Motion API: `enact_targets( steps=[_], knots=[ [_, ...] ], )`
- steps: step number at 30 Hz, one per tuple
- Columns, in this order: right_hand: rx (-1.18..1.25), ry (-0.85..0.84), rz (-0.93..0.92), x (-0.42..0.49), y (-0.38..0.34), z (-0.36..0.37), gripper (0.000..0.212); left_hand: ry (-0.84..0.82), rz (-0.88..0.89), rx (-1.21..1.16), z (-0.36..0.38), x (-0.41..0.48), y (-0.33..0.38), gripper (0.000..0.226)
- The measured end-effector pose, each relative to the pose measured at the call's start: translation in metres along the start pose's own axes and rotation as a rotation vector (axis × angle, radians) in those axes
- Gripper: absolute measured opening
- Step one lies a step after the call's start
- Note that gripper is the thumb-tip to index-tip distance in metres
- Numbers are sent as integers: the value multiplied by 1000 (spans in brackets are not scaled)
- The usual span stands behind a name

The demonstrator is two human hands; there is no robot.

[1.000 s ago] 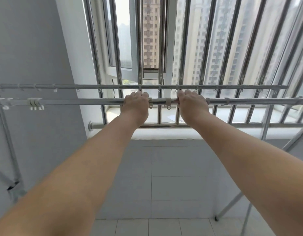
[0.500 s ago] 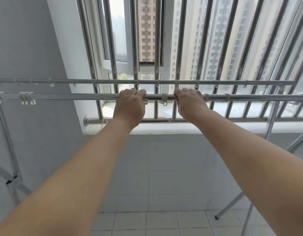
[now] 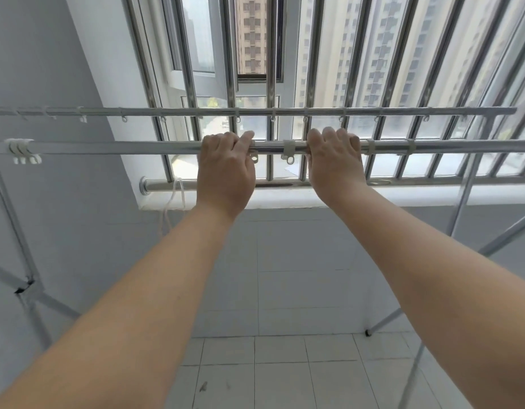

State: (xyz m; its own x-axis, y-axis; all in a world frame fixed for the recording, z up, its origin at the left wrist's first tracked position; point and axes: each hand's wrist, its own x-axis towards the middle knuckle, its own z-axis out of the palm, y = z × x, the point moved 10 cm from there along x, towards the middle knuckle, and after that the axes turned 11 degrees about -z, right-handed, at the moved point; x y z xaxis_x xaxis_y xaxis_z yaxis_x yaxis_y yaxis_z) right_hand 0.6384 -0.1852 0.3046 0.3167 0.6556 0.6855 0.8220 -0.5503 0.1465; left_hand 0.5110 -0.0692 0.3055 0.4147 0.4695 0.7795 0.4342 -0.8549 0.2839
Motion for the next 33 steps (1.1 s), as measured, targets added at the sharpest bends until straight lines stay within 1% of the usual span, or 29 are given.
enact_targets(
  steps=[7,9,13,16,17,20,23,27,33],
  knots=[
    [4,-36,-4,2,-3,-1,27,-51,9,12,1,3,-2,44],
    [5,-19,4,4,-2,-5,28,-68,10,8,1,4,-1,46],
    [20,-9,21,-1,-1,-10,25,-119,67,35,-2,-2,1,48],
    [42,-7,19,-6,-5,-17,20,-109,146,67,-12,-7,2,45],
    [49,-9,25,-8,-6,-19,19,-95,147,79,-16,-8,1,44],
    [55,-6,55,-13,-9,-30,17,-48,70,125,-34,-9,-14,44],
    [70,-4,106,-18,-12,-38,16,-75,102,153,-40,-12,-24,37],
    [73,14,147,-27,-16,-48,18,-75,162,164,-50,-16,-22,30],
    [100,3,143,-43,-16,-68,30,-94,180,204,-67,-30,-8,31]
  ],
)
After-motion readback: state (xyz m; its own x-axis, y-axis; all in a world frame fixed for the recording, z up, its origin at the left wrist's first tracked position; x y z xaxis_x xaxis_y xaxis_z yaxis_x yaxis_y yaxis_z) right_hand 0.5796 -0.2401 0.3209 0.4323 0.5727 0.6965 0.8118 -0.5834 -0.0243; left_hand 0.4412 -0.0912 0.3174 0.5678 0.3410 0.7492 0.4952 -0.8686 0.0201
